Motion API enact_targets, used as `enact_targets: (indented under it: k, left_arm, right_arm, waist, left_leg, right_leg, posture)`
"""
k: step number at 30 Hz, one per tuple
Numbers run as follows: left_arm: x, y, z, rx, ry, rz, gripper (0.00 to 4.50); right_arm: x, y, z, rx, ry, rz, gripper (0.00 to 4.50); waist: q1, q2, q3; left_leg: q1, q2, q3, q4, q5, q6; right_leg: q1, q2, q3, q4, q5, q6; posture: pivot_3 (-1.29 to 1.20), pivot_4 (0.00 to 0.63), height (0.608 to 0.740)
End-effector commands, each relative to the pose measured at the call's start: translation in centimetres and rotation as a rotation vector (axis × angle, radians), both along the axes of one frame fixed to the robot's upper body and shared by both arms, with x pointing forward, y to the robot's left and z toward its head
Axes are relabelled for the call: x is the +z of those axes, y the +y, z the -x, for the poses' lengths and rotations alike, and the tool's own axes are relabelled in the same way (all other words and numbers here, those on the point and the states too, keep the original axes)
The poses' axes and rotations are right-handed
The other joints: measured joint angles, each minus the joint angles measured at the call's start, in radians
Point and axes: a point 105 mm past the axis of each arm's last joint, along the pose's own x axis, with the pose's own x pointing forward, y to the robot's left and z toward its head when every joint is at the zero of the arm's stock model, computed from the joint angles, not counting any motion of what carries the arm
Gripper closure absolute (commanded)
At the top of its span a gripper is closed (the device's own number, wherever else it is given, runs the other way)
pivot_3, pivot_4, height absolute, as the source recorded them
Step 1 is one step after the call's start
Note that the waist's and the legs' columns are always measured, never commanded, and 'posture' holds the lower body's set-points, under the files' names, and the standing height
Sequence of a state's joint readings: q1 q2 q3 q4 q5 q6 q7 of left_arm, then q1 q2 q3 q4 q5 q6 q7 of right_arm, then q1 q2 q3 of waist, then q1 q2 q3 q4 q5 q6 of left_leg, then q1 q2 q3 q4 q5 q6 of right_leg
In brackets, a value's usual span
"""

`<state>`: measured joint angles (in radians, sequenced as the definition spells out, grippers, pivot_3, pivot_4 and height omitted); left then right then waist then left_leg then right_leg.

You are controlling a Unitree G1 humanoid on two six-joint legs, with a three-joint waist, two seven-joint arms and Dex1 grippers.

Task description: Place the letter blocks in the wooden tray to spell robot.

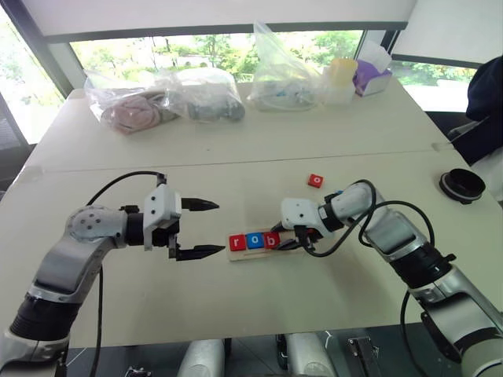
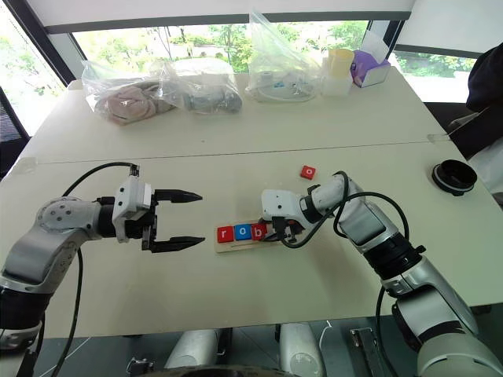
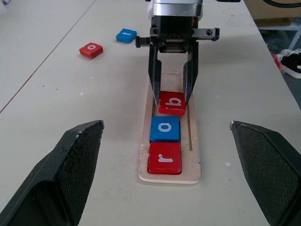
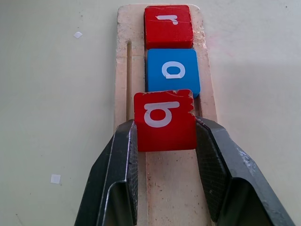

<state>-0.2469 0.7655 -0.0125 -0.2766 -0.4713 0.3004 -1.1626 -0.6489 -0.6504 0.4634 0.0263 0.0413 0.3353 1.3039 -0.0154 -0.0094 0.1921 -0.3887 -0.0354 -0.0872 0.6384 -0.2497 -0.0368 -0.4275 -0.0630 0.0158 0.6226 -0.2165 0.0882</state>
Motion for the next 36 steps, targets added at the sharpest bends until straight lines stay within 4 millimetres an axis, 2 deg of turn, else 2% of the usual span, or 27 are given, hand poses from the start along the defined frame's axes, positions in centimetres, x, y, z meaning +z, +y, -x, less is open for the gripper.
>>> enact_targets:
  k: [1, 29, 35, 36]
  left_arm:
    - [0.94, -0.14, 0.11, -0.005, -0.036, 0.021, 0.00]
    - [0.87, -0.48, -0.13, -0.001, -0.038, 0.040, 0.00]
    - [0.87, -0.51, -0.21, 0.004, -0.038, 0.042, 0.00]
    - [0.87, -0.51, -0.23, 0.006, -0.038, 0.043, 0.00]
  right_arm:
    - [1.21, 0.24, -0.54, 0.005, -0.047, -0.019, 3.38]
    - [1.44, 0.47, -0.73, 0.001, -0.050, -0.023, 3.38]
    - [1.54, 0.69, -0.73, 0.004, -0.050, -0.030, 0.36]
    - [1.63, 0.78, -0.81, 0.002, -0.056, -0.037, 0.09]
  waist:
    - [0.000, 0.000, 0.000]
    - [-0.001, 0.000, 0.000]
    - [-0.001, 0.000, 0.000]
    - [-0.001, 0.000, 0.000]
  left_leg:
    - [0.000, 0.000, 0.000, 0.000, 0.000, 0.000]
    - [0.000, 0.000, 0.000, 0.008, 0.000, 0.000]
    - [0.000, 0.000, 0.000, 0.008, 0.000, 0.000]
    - [0.000, 0.000, 0.000, 0.008, 0.000, 0.000]
  right_leg:
    - [0.000, 0.000, 0.000, 0.000, 0.000, 0.000]
    - [0.000, 0.000, 0.000, 0.007, -0.001, -0.003]
    - [0.000, 0.000, 0.000, 0.007, -0.001, -0.003]
    - [0.000, 0.000, 0.000, 0.007, -0.001, -0.003]
  posture:
    - [0.00, 0.150, 0.740]
    - [0.00, 0.150, 0.740]
    - [0.00, 0.150, 0.740]
    - [0.00, 0.150, 0.740]
